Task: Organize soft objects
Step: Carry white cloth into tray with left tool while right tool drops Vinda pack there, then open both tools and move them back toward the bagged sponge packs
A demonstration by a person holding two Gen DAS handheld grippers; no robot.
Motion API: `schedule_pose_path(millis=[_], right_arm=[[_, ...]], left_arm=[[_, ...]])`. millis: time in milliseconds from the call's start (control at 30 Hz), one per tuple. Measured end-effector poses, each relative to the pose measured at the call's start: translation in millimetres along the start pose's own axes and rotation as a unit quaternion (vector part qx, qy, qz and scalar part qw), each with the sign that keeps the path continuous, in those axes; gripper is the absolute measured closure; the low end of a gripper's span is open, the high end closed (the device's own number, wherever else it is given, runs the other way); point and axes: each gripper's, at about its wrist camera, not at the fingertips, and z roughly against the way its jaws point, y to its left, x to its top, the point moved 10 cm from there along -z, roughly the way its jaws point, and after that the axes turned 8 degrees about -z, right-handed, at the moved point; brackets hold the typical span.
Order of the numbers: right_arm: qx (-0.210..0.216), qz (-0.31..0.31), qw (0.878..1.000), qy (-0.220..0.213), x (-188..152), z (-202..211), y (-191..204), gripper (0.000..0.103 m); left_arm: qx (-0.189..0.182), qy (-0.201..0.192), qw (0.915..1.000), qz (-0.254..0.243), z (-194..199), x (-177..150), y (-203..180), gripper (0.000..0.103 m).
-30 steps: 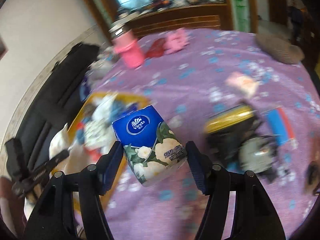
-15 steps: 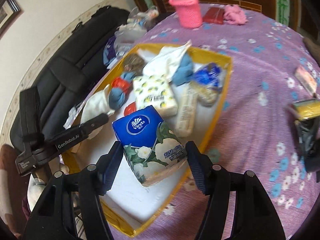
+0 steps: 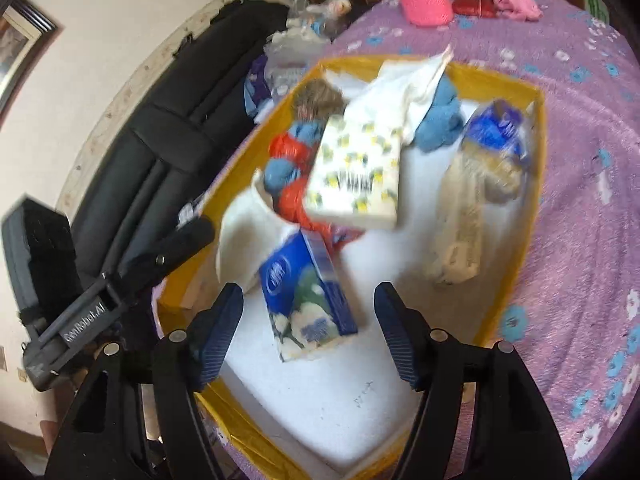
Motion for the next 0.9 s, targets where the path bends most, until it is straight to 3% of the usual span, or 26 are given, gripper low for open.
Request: schedule_pose_path(millis=[167,333,467,733,900], right_arm=[[0.024,-0.030,0.998,-0.053,29.8,25.4,-1.5,0.035],[0.033,-0.036,0.998,-0.047,39.0,16.5,10.4,0.035],[0.006,-0.005,0.998,-0.057,30.8,20.2,9.9,0.035],[-0.035,0.014,0.994,-0.098,-2.6,78.1,-35.9,0.035],[-0.065,-0.023,0.985,-0.156,-8.4,149.1,-98.0,0.035]], left_arm=[[-0.006,-0.014,0.9999,0.007,14.2,-5.2,5.1,0.041],[0.001,-0.019,0.9998,0.006,22.1,-6.3,12.2,0.038],[0.011,-0.031,0.9995,-0.006,29.8,-2.0,10.0,0.034],[-0.007,-0.031,0.9982,-0.050,35.5,-4.2,-25.5,0.032],[-0.024,-0.020,0.9952,-0.093,36.0,-11.0,-70.5,0.028]])
